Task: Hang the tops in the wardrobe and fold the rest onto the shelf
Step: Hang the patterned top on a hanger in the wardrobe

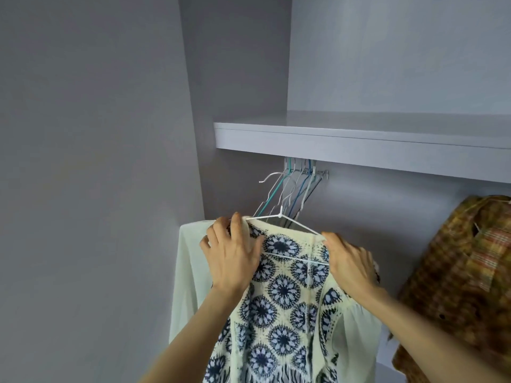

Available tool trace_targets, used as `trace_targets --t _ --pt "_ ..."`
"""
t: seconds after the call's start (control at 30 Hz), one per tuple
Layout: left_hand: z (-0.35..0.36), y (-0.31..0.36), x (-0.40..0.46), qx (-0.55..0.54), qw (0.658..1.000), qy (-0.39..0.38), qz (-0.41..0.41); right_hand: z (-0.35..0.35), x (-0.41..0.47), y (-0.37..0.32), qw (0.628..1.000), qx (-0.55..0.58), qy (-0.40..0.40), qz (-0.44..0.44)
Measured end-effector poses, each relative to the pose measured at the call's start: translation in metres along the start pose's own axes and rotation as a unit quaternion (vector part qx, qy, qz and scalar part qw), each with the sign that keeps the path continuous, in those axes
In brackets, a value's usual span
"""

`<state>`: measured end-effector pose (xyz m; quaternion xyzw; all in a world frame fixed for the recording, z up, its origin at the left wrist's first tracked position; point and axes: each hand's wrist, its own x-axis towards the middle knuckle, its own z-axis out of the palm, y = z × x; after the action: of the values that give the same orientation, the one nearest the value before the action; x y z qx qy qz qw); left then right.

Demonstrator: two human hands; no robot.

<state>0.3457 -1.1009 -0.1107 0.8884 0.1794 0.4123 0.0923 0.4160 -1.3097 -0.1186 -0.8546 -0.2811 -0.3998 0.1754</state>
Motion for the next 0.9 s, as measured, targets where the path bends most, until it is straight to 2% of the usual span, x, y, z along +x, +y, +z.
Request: trace_targets --t 0.1,0.2,0.23,0.3,0.37,0.4,0.43,0.5,0.57,0.67,0.7,0.73,0.8,0.83,0.9 --pt "0.002 0.004 0.003 -0.108 0.994 -0.035 -0.004 -0.004 -0.001 0.002 1.000 -0.008 0.005 0.010" --pt "0.012 -0.003 -0.014 -0.149 0.984 -0.088 0.040 -0.010 -0.004 0.013 0.999 -0.040 -0.003 0.030" --pt "0.019 -0.007 -0.025 -0.126 0.983 -0.121 0.058 -0.012 -0.007 0.018 0.998 -0.057 -0.014 0.034" --pt "0.030 -0.015 -0.041 0.009 0.970 -0.215 0.113 -0.015 -0.013 0.027 0.994 -0.089 -0.039 0.041" --pt "0.036 -0.021 -0.047 0.116 0.918 -0.359 0.123 -0.018 -0.020 0.034 0.991 -0.104 -0.058 0.055" --pt "0.036 -0.021 -0.047 0.145 0.892 -0.409 0.123 -0.020 -0.024 0.038 0.991 -0.104 -0.060 0.063" --pt "0.034 -0.021 -0.045 0.151 0.886 -0.422 0.123 -0.022 -0.024 0.041 0.991 -0.099 -0.055 0.067" --pt "0.031 -0.018 -0.036 0.104 0.917 -0.368 0.112 -0.027 -0.025 0.048 0.993 -0.086 -0.039 0.065" --pt "0.023 -0.006 -0.021 0.007 0.963 -0.242 0.115 -0.035 -0.025 0.054 0.996 -0.076 -0.027 0.045" --pt "0.015 0.022 -0.001 -0.058 0.966 -0.116 0.222 -0.046 -0.029 0.061 0.999 -0.048 -0.023 0.009" --pt "0.016 0.032 0.004 -0.078 0.957 -0.107 0.260 -0.050 -0.031 0.063 0.999 -0.032 -0.026 0.004" --pt "0.016 0.041 0.007 -0.110 0.943 -0.139 0.280 -0.053 -0.034 0.065 1.000 -0.015 -0.027 0.003" --pt "0.020 0.057 0.008 -0.212 0.914 -0.224 0.265 -0.062 -0.040 0.072 0.999 0.009 -0.034 0.015" --pt "0.024 0.059 0.006 -0.260 0.905 -0.234 0.242 -0.064 -0.042 0.074 0.999 0.019 -0.043 0.021" --pt "0.033 0.066 0.002 -0.302 0.910 -0.197 0.206 -0.075 -0.050 0.083 0.996 0.024 -0.075 0.041"
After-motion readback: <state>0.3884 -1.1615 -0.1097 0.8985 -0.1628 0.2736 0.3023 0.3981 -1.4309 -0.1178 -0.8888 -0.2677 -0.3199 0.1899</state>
